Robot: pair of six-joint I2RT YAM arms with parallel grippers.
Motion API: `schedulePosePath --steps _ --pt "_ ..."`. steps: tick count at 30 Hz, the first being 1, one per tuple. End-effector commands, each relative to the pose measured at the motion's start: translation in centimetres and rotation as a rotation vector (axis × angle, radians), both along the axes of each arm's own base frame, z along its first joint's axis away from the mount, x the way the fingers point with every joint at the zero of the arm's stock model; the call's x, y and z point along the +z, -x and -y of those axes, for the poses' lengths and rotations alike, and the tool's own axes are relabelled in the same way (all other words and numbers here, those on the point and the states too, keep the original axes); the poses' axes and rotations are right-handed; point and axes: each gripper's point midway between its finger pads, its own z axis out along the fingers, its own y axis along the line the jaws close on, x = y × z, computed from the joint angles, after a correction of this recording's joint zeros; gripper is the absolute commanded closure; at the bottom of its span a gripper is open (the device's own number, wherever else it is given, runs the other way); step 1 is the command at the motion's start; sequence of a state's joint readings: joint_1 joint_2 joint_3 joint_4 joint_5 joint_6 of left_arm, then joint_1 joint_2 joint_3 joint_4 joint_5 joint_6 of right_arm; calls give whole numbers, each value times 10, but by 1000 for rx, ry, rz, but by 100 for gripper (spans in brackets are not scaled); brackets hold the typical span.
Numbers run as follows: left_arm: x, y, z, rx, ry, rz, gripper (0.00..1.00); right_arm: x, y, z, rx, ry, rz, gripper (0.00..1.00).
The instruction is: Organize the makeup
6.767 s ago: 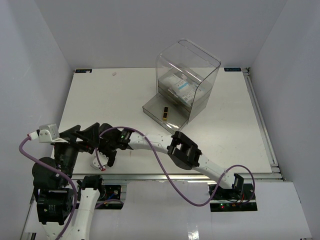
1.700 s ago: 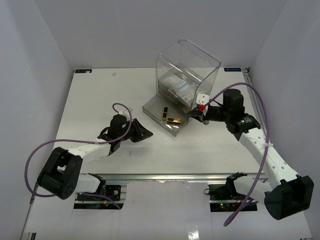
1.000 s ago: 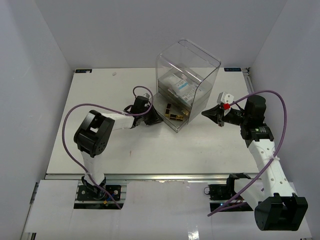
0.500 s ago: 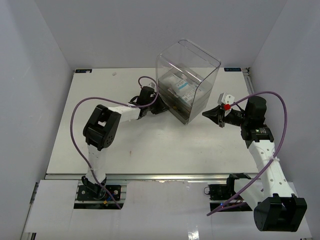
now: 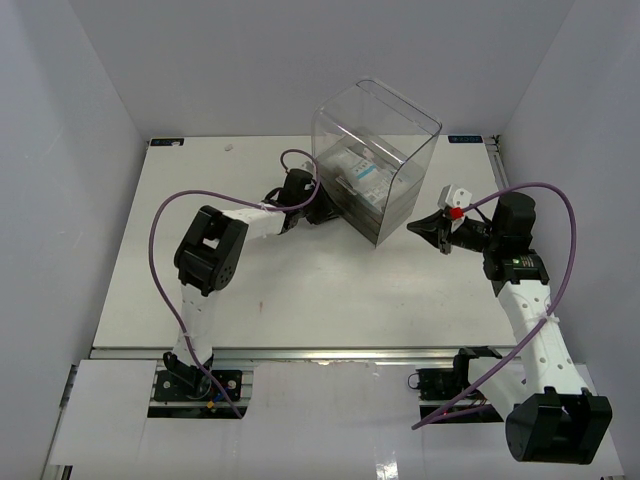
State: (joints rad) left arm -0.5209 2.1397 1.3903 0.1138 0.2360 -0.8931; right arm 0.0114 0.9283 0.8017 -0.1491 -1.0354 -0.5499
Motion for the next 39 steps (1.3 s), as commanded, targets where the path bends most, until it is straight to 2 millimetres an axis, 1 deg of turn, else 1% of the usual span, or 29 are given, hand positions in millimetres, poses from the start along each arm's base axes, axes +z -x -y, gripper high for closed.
schedulePosePath --steps 1,5,8,11,14,16,19,21,23,25,27,29,30,32,33,34,36,38,39 --pt "35 -14 19 -28 80 74 67 7 -4 8 -25 -6 45 92" --pt "37 -15 22 -29 96 71 66 6 -4 11 -33 -11 43 91" --pt "39 -11 19 -28 93 78 66 6 -4 12 -35 -15 41 91" --pt "48 -6 13 -29 86 111 65 6 -4 13 -36 -16 39 91" --pt "59 5 2 -31 64 152 62 5 -5 15 -38 -19 34 91" --pt "71 16 -7 -35 55 180 60 4 -6 16 -44 -20 29 91" --pt "93 38 -22 -78 28 251 56 3 -9 22 -66 -24 22 91" --pt "111 50 -34 -107 13 306 53 2 -11 28 -90 -28 13 91" --pt "137 64 -46 -144 -14 385 48 -1 -17 38 -141 -27 -3 90" --pt "167 79 -60 -185 -54 484 40 -5 -22 47 -196 -21 -14 90" --pt "198 95 -77 -207 -101 595 27 -10 -26 56 -246 -16 -26 88" --pt "226 115 -97 -236 -169 732 6 -14 -30 66 -310 -10 -41 84" --pt "230 120 -101 -242 -184 757 2 -16 -31 67 -323 -9 -47 84" --pt "244 138 -124 -240 -275 855 2 -24 -36 79 -402 -2 -76 79" --pt "235 143 -131 -239 -304 852 2 -28 -38 82 -425 -1 -91 77" --pt "244 146 -138 -220 -323 889 2 -30 -40 87 -458 1 -100 73" --pt "228 157 -158 -197 -397 899 2 -42 -46 103 -540 -2 -147 57" --pt "208 162 -170 -184 -451 875 2 -50 -50 118 -596 -20 -178 40" --pt "203 165 -176 -173 -476 870 2 -52 -52 126 -630 -41 -195 30"
